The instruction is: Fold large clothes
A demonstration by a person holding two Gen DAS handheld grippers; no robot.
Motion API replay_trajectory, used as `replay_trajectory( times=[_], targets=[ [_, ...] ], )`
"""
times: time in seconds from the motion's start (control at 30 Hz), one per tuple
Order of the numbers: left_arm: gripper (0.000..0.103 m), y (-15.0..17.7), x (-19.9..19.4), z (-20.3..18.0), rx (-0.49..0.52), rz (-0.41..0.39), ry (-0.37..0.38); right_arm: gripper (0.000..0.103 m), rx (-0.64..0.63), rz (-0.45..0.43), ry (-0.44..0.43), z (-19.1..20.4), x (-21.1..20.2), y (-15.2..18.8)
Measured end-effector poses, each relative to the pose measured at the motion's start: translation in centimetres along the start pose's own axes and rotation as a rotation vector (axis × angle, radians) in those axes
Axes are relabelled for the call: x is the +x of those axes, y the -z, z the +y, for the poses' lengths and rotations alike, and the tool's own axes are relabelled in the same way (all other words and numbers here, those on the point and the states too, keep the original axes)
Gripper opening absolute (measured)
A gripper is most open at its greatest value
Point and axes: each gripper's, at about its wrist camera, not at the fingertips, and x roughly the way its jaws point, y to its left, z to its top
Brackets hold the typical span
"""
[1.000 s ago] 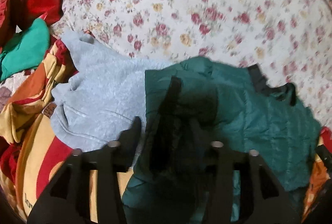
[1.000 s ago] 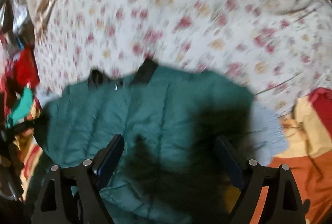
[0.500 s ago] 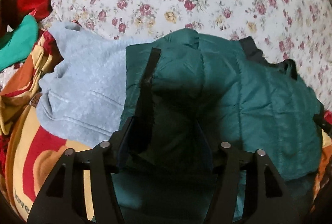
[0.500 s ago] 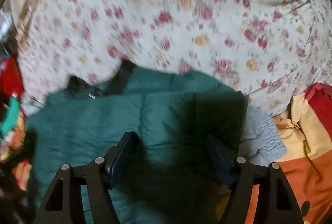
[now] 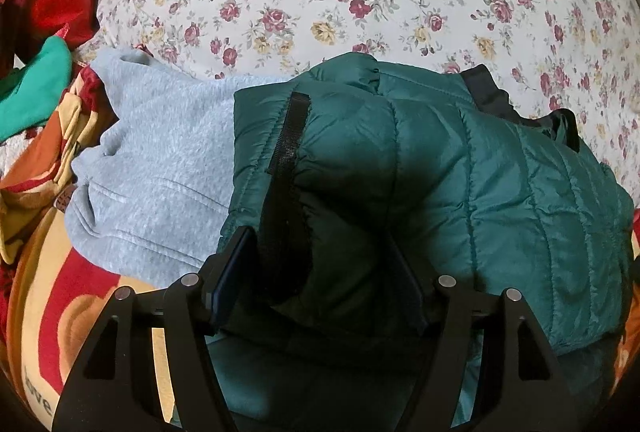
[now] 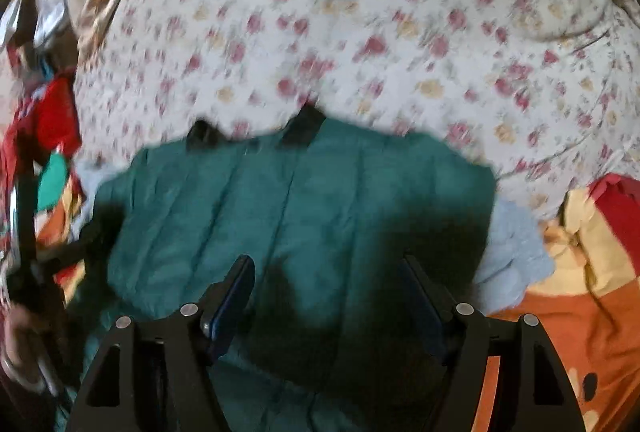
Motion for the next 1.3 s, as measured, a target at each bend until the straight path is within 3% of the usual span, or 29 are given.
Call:
replay_trajectory(
  times=[0.17,0.43,0.53,0.83,1.3],
  targets=[
    [0.077,0.3,-0.4,-0.3,0.019,0.006,-0.002,0.072,-0.048,0.047,0.089,0.7,3.3,1.0],
    [0.077,1.3,-3.1,1.3,-0.018,0.012,0.005,0.074,0.006,0.014,0.067,0.6,-1.1,1.3],
    [0.077,2.0,-4.4,1.6,-0.005,-0.008,-0.001,0.079,0.025,0.013,0.064,0.0,-2.5,2.0],
    [0.077,4.9,-8.2,1.8,0.043,-0.032,-0.016,0.079,0.066,0.059,0.070,-0.1,-4.1,4.4],
    [0.077,8.3,-11.1,3.4,0.035,-0.043,-0.028,0.079,0.079,0.101,0.077,0.6,-6.3,7.9]
  ],
)
